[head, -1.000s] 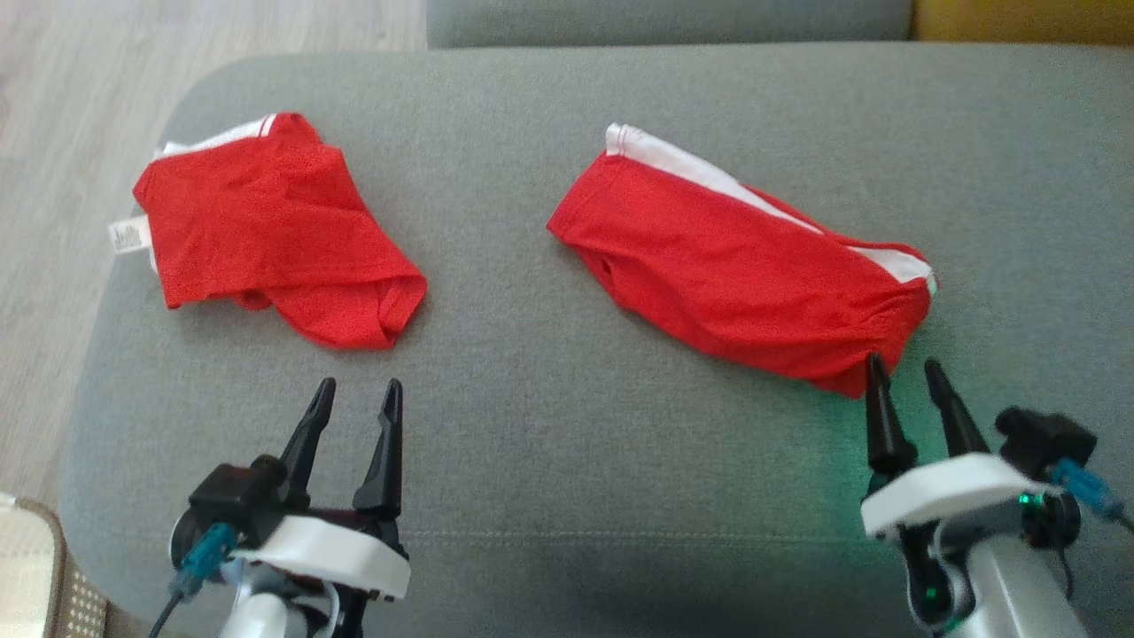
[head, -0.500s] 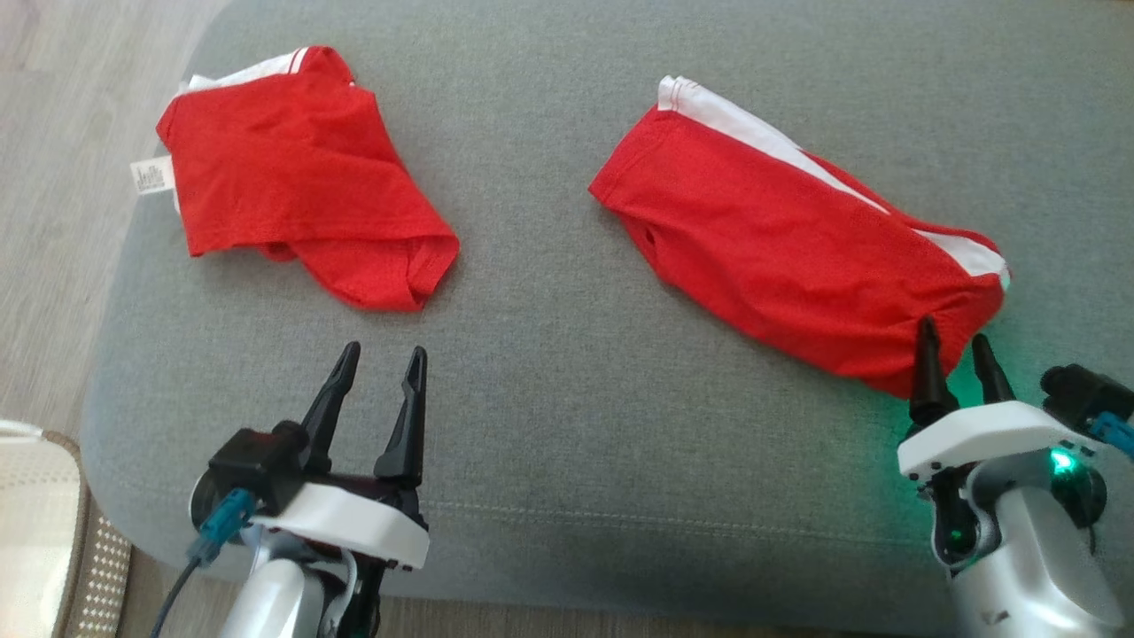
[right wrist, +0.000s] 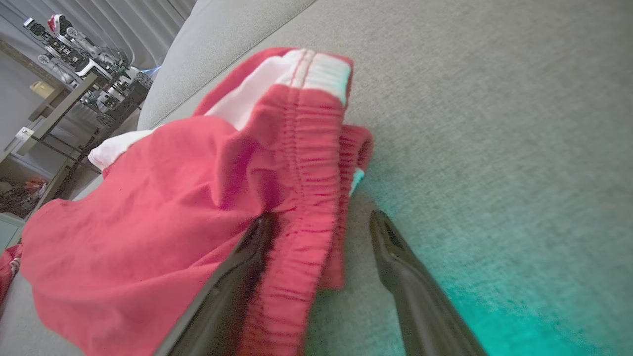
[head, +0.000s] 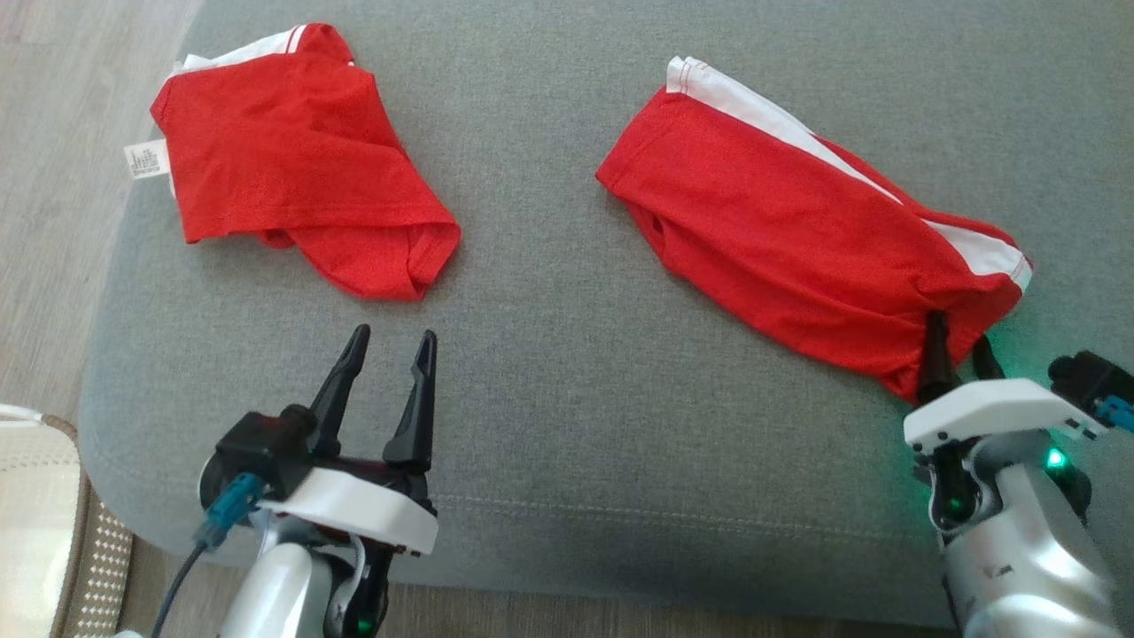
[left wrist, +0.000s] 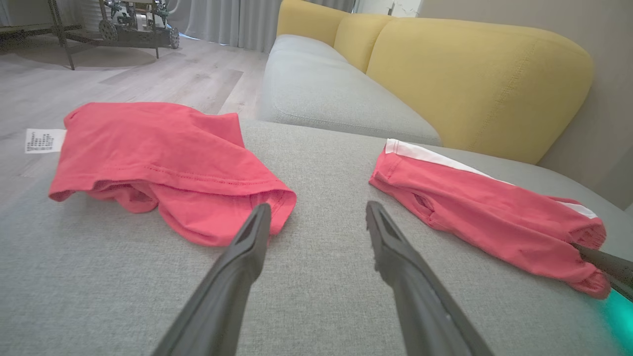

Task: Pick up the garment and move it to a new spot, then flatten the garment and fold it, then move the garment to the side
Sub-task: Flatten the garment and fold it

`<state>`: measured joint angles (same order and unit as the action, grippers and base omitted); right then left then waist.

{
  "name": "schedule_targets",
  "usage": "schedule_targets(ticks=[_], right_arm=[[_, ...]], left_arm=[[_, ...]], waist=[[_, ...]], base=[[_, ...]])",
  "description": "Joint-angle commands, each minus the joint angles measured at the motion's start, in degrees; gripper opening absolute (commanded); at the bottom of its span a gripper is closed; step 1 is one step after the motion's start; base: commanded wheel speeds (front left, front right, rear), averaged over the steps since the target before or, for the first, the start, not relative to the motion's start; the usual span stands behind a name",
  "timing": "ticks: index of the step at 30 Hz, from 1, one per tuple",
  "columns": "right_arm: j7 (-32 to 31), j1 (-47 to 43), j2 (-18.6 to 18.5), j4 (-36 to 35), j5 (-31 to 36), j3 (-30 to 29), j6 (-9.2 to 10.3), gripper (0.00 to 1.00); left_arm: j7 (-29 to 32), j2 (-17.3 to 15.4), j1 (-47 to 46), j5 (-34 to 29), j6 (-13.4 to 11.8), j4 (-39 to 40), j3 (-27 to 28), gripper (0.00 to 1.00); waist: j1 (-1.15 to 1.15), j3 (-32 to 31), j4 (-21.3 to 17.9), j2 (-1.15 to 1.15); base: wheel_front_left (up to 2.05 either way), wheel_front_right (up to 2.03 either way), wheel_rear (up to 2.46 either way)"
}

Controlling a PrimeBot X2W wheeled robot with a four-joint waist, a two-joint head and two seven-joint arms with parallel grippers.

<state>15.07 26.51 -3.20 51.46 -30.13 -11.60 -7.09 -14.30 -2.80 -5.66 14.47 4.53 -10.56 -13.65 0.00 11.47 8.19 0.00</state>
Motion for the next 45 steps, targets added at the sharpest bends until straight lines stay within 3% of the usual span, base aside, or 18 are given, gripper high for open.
schedule_targets(ticks=[1, 13, 14, 15, 16, 31, 45], right_arm=[[-0.1, 1.3, 0.3, 0.3, -1.1, 2.5, -0.4, 1.0], [-0.1, 5.8, 0.3, 8.9, -12.7, 11.3, -0.4, 1.0], [-0.1, 6.1, 0.3, 9.4, -13.4, 12.3, -0.4, 0.81], [-0.1, 6.5, 0.3, 9.7, -13.8, 13.1, -0.4, 0.23], [-0.1, 6.7, 0.3, 9.9, -13.7, 13.6, -0.4, 0.0], [-0.1, 9.3, -1.7, 6.1, 7.7, 5.4, -0.4, 0.0], [-2.9, 22.4, -11.4, 11.7, 22.2, 7.4, -0.4, 0.0]], left_arm=[[-0.7, -0.1, -2.2, 0.6, -0.3, 1.6, 1.6, 1.0], [-0.7, -0.1, -3.3, 1.1, -0.6, 2.0, 1.9, 1.0], [-0.7, -0.1, -3.3, 1.2, -0.6, 2.1, 2.0, 1.0], [-0.7, -0.1, -3.4, 1.2, -0.6, 2.2, 2.1, 1.0], [-0.7, -0.1, -3.5, 1.2, -0.7, 2.2, 2.3, 1.0], [-0.7, -0.1, -3.4, 1.7, -0.9, 2.3, 1.5, 1.0], [-0.7, -0.1, -4.5, 2.6, -1.0, 3.0, -0.6, 1.0]], waist=[[0.0, 0.1, 0.0, 0.0], [0.0, 1.1, 0.6, 0.0], [0.0, 1.2, 0.6, 0.0], [0.0, 1.3, 0.5, 0.0], [0.0, 1.3, 0.5, 0.0], [0.0, 0.9, 0.0, 0.0], [0.0, 3.8, 2.0, 0.0]], base=[[0.0, 0.0, 0.0], [0.0, 0.0, 0.0], [0.0, 0.0, 0.0], [0.0, 0.0, 0.0], [0.0, 0.0, 0.0], [0.0, 0.0, 0.0], [0.0, 0.0, 0.0]])
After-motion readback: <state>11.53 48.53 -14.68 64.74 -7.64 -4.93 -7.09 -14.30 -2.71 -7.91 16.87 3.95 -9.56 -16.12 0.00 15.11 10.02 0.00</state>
